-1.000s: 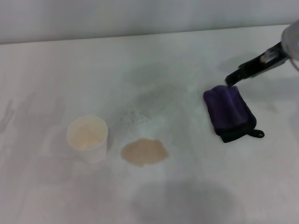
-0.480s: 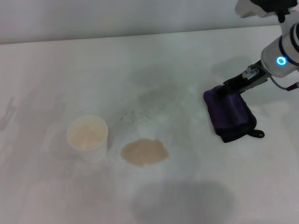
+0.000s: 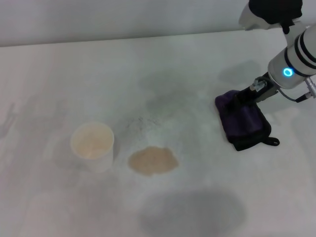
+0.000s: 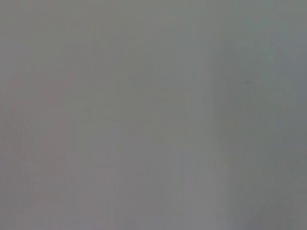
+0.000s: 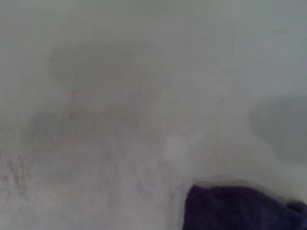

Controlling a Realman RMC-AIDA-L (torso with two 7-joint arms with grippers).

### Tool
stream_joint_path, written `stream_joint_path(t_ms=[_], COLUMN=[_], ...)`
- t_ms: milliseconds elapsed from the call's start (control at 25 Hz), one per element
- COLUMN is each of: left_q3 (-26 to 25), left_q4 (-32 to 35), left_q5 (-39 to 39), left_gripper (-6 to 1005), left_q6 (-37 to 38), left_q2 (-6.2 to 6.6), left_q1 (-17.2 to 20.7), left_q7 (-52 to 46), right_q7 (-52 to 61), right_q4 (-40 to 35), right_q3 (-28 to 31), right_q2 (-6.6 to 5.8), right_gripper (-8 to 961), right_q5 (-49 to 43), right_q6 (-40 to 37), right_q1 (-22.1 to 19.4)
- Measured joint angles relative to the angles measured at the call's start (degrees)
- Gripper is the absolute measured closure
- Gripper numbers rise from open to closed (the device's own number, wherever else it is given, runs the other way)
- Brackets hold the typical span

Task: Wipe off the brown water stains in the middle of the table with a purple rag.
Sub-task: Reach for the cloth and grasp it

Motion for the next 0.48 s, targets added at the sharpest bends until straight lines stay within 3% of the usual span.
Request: stream_joint_path(t_ms=[360, 480], left_q3=[0.0, 0.1], left_q4=[-0.2, -0.6], left_q5=[0.0, 0.0], left_gripper=[138, 138], left_q6=[-0.1, -0.1], left_q2=[-0.15, -0.18], left_q1=[0.1, 0.1], left_q7=[0.0, 0.0], right_q7=[2.5, 2.9], right_q4=[2.2, 2.4], right_q3=[-2.1, -2.2], right_q2=[0.06, 0.05], right_gripper=[172, 218], right_q5=[-4.0, -4.2], right_q6=[-0.5, -0.5], right_q1=[1.0, 1.1])
